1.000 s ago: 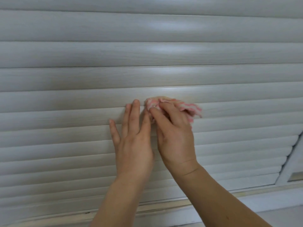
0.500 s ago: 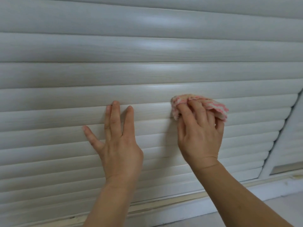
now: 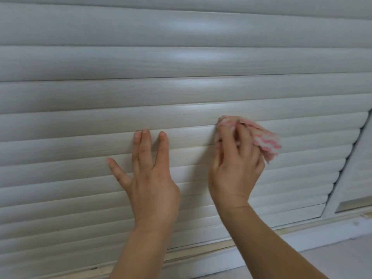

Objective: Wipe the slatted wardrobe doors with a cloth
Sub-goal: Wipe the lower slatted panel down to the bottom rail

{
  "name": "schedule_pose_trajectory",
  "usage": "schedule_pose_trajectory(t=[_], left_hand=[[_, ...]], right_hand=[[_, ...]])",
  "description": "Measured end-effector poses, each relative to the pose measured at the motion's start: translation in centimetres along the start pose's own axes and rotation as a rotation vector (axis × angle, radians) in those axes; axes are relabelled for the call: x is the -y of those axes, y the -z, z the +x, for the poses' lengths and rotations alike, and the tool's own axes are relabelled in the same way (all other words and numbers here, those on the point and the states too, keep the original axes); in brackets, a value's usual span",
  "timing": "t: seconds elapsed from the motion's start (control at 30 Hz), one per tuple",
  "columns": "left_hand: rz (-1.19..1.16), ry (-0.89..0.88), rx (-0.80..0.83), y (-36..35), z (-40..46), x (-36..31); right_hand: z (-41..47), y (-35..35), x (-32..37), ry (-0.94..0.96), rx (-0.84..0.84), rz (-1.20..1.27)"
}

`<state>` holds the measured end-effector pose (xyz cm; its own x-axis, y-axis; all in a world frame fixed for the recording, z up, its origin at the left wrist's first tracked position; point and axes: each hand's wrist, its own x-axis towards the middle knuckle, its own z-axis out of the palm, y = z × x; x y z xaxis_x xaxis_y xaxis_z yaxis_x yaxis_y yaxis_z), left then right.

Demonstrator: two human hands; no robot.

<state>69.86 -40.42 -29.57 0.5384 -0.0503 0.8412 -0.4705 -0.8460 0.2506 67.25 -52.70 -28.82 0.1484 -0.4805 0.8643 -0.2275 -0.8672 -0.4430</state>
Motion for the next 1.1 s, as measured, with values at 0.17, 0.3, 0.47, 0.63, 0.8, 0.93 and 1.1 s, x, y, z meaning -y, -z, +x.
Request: schedule_pose_trajectory(t=[0.17,0.3,0.47,0.63,0.8,0.93,1.1], left_hand=[[-0.016,0.001,0.014,0.4,0.3,0.0],[-0.033,0.030,0.014,0.6,0.2,-0.3],[-0.081,0.116,0.039,0.9,0.2,-1.8],[-0.096,0.133,0.055,0.7,0.2,-2.4],[-0.116,0.125,0.066,0.6,0.0,-3.2],[-0.121,0.079,0.103,0.5,-0.4,-3.9],[-0.118,0.082,0.136,0.5,-0.5,-4.0]], right_hand=[[-1.9,0.7,3.3,0.355,0.157,-0.054],[-1.2,0.8,2.0,0.406,0.209,-0.118],[0.7,0.9,-1.2,0.274,0.189,-0.164],[3.2,1.3,-4.0,0.037,0.137,-0.095],[6.1,2.8,-6.8,-0.231,0.208,-0.069],[7.2,3.7,-9.5,-0.362,0.237,-0.039],[7.2,3.7,-10.3,-0.451,0.220,0.053]])
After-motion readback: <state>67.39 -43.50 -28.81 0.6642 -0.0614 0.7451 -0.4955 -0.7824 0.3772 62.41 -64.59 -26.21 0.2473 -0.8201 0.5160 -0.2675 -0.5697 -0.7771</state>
